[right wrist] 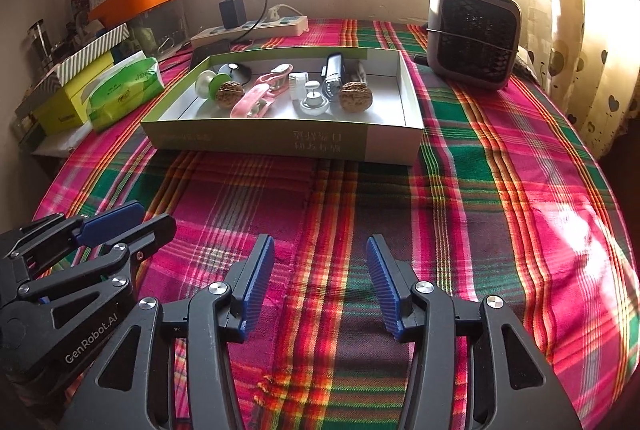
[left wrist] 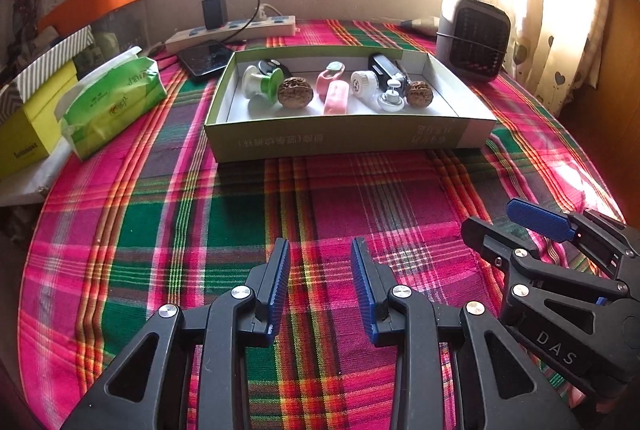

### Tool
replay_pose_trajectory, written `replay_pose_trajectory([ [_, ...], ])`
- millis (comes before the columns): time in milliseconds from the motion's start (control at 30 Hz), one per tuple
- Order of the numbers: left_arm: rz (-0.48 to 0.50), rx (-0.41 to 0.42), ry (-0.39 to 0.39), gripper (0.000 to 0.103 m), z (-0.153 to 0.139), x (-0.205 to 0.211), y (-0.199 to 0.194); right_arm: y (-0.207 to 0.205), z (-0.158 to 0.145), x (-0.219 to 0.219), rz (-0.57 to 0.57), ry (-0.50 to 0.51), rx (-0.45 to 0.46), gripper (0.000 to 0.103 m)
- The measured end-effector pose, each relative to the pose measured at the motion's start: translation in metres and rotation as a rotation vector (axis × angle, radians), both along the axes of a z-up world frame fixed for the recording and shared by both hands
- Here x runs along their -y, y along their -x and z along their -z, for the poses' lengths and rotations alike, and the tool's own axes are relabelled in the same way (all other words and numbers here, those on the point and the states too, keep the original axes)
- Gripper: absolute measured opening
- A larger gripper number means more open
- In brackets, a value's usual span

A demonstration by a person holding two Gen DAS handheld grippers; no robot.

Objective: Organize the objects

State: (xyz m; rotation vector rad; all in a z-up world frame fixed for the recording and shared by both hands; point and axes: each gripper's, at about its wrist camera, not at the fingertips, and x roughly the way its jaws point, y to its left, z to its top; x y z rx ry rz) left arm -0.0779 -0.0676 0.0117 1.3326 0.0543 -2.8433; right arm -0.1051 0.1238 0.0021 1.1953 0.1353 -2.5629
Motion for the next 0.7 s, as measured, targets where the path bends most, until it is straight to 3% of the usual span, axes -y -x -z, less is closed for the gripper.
replay_pose_trajectory([
  [433, -0.027, -0.006, 0.024, 0.029, 0.005, -0.003, -0.01, -0.009, 0.007, -0.004, 0.018, -0.038, 0.014, 0.05],
  [700, -0.043, -0.005, 0.027, 0.03, 0.006, -0.005, -0.013, -0.013, 0.008, -0.003, 0.03, -0.051, 0.014, 0.059],
])
